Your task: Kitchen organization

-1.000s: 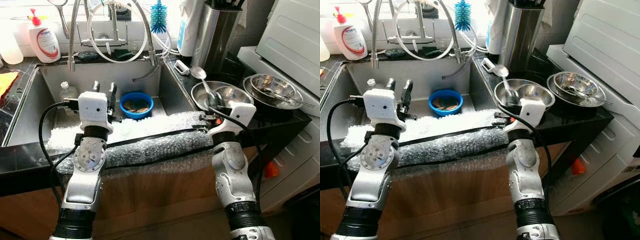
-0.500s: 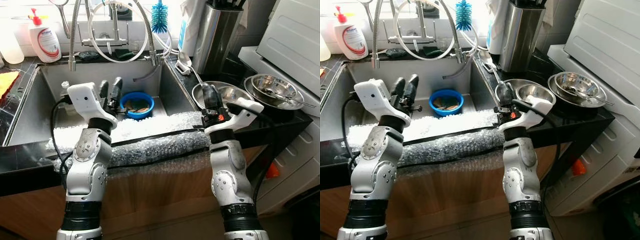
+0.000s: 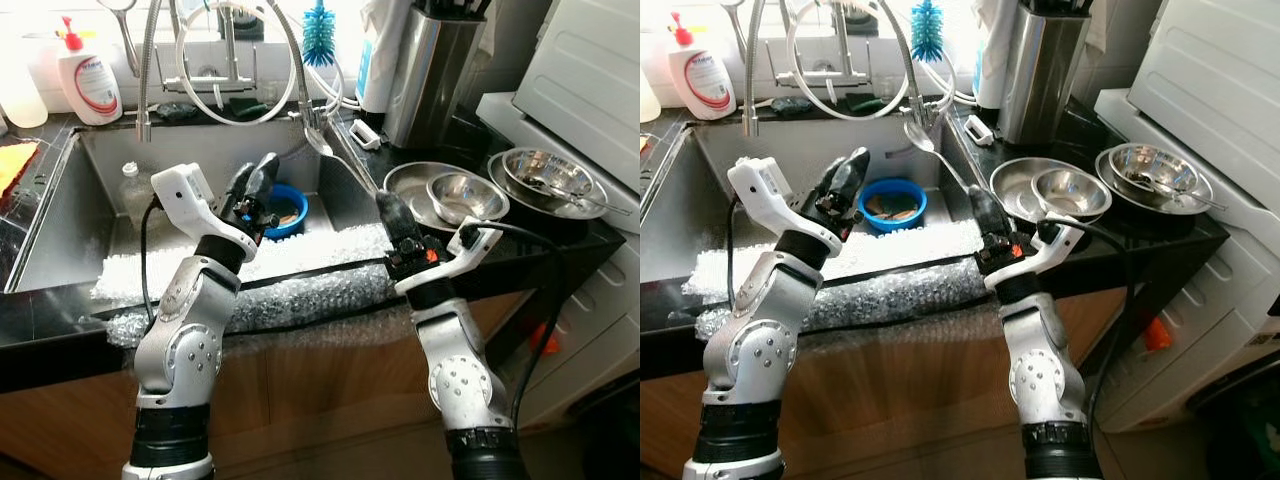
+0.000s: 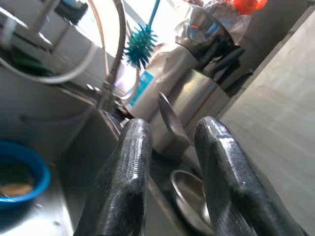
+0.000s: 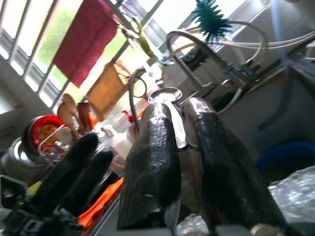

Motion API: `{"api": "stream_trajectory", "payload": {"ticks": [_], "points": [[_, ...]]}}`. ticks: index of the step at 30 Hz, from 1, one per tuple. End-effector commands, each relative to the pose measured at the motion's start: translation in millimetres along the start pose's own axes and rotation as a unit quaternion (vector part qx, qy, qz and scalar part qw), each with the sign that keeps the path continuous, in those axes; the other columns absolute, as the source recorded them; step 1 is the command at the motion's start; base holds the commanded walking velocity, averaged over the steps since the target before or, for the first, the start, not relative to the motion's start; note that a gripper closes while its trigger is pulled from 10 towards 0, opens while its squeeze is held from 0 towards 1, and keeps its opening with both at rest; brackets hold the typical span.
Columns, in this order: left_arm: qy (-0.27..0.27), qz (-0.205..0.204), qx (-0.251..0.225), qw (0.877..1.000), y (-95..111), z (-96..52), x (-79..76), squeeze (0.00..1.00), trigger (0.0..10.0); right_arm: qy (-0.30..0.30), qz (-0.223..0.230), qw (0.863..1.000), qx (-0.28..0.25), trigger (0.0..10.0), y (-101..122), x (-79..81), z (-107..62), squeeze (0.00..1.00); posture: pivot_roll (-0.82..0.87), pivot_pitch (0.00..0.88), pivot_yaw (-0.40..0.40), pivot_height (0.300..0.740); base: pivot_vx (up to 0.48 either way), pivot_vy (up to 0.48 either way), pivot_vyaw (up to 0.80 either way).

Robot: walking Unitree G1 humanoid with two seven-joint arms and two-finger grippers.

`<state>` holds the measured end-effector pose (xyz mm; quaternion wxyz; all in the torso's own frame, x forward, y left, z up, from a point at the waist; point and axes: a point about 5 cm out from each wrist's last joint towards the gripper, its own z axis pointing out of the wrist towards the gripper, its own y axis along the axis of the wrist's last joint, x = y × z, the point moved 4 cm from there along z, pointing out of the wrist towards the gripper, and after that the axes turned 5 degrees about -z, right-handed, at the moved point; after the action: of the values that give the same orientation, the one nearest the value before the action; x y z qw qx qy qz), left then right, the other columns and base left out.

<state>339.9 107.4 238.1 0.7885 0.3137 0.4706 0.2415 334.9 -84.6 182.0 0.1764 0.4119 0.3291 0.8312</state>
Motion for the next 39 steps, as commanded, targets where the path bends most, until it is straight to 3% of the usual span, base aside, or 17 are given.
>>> {"api": "stream_trajectory", "payload": {"ticks": [1,2,3,4,5,8,9,11,12,30,39], "points": [[-0.016,-0.011,-0.002,1.000,4.2,0.3,-6.4,0.00,10.0,0.026,0.012,1.000,-0.003,10.0,2.7,8.2,-0.8,0.00,0.03,0.000,-0.082,0.740,0.000,0.000,0.00],[-0.018,-0.014,0.000,1.000,4.0,0.2,-6.7,0.00,10.0,0.032,0.021,0.999,-0.003,10.0,1.9,9.5,-1.9,0.00,0.03,0.000,-0.082,0.740,0.000,0.000,0.00],[-0.021,-0.020,0.006,1.000,3.3,-0.6,-6.4,0.83,10.0,0.040,0.032,0.999,0.000,10.0,0.9,11.0,-3.6,0.00,0.03,0.000,-0.082,0.740,0.000,0.000,0.00],[-0.020,-0.019,0.008,1.000,2.8,-1.1,-5.7,0.83,10.0,0.042,0.033,0.999,0.001,10.0,0.7,11.2,-3.9,0.00,0.03,0.000,-0.082,0.740,0.000,0.000,0.00],[-0.018,-0.018,0.011,1.000,2.3,-1.6,-4.7,1.00,10.0,0.044,0.034,0.998,0.002,10.0,0.7,11.6,-4.3,0.00,0.03,0.000,-0.082,0.740,0.000,0.000,0.00],[-0.018,-0.021,0.021,0.999,-0.7,-3.2,-4.4,1.00,10.0,0.056,0.044,0.997,0.001,10.0,1.7,14.7,-5.5,0.00,0.03,0.000,-0.083,0.740,0.000,0.000,0.00],[-0.039,-0.035,0.038,0.998,-5.9,-5.1,-11.1,0.86,10.0,0.065,0.045,0.997,0.005,10.0,1.5,17.0,-6.2,0.00,0.03,0.000,-0.086,0.740,0.000,0.000,0.00],[-0.054,-0.041,0.044,0.997,-7.6,-6.0,-15.5,0.86,10.0,0.069,0.044,0.997,0.008,10.0,0.9,18.2,-6.4,0.00,0.03,0.000,-0.086,0.740,0.000,0.000,0.00],[-0.064,-0.051,0.049,0.995,-10.0,-7.8,-20.2,0.00,10.0,0.080,0.046,0.996,0.018,10.0,-2.3,21.6,-7.7,0.00,0.03,0.000,-0.086,0.740,0.000,0.000,0.00],[-0.073,-0.075,0.086,0.991,-28.6,-13.6,-24.9,0.00,10.0,0.118,0.043,0.990,0.059,10.0,-18.3,35.8,-13.2,0.00,0.03,0.000,-0.089,0.740,0.000,0.000,0.00],[-0.078,-0.085,0.079,0.990,-29.3,-12.0,-29.5,0.00,10.0,0.137,0.044,0.986,0.079,10.0,-24.9,42.1,-17.4,0.00,0.03,0.000,-0.090,0.740,0.000,0.000,0.00]]}}
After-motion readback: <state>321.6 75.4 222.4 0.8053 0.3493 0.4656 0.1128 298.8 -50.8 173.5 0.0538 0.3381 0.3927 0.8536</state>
